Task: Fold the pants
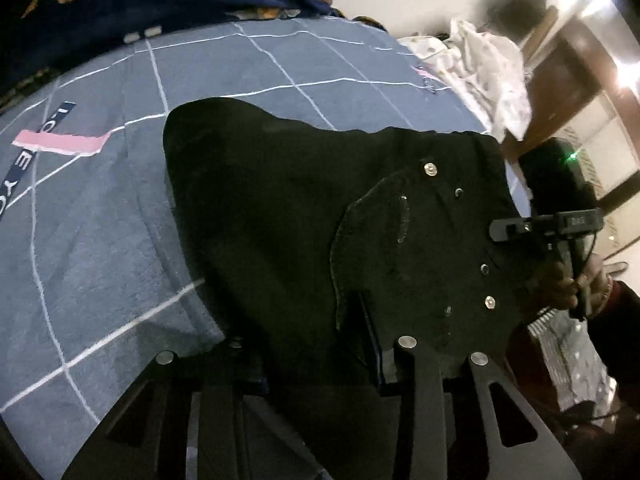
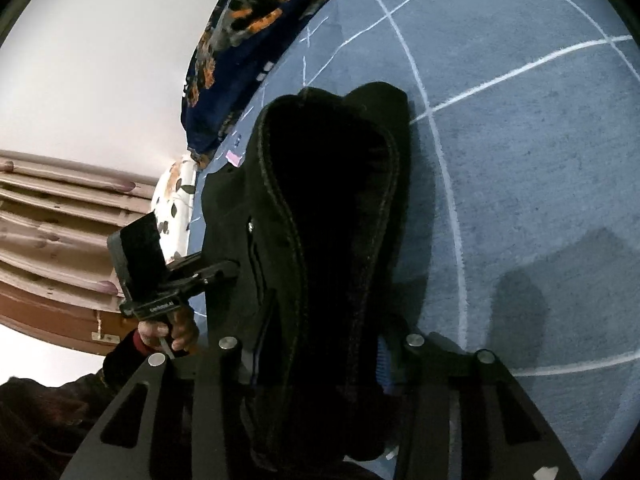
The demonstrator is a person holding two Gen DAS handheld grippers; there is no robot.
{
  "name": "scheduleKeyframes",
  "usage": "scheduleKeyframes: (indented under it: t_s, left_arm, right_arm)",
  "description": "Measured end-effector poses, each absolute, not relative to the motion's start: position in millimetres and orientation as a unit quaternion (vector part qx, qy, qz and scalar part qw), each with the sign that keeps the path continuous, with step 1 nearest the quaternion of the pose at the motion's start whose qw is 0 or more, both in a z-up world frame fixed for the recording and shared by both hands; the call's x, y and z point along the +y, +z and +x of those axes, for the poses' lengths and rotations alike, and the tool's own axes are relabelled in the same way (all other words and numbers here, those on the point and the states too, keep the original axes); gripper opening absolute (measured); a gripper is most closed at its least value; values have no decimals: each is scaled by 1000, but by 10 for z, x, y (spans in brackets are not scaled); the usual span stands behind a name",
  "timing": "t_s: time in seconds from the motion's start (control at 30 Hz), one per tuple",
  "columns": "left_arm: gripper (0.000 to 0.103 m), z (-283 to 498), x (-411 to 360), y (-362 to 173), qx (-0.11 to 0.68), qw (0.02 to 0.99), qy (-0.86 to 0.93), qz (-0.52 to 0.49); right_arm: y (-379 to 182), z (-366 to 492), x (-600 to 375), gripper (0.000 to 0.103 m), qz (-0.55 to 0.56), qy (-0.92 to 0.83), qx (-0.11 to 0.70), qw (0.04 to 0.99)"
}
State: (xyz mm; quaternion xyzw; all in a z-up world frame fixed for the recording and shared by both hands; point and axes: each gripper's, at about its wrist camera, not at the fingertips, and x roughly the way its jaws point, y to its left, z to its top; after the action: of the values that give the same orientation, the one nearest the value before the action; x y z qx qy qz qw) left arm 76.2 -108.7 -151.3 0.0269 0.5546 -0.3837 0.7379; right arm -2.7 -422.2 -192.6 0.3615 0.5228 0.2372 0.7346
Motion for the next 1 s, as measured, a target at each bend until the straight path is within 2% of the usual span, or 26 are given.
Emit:
scheduleKeyframes:
  t_s: [0.2,0.5,0.7,1.0]
  left_arm:
    - [36,667,-1192,-1476,538,759,-359,78]
    - [36,605,-1293,-1444,525,769,-346,116]
    - [36,557,-1320,-1435,511,777,-343,133]
    - [34,485,-1360,-1391,492,786,-338,161]
  right_arm:
    - [-1872,26,-4135,40,322,238,533,745]
    - [-1858,105,-4057,47,307,236,539,748]
    - [-1855,76,-4026,42,300,225,536,757]
    - [-1870,58,-4081,37,349,223,514,752]
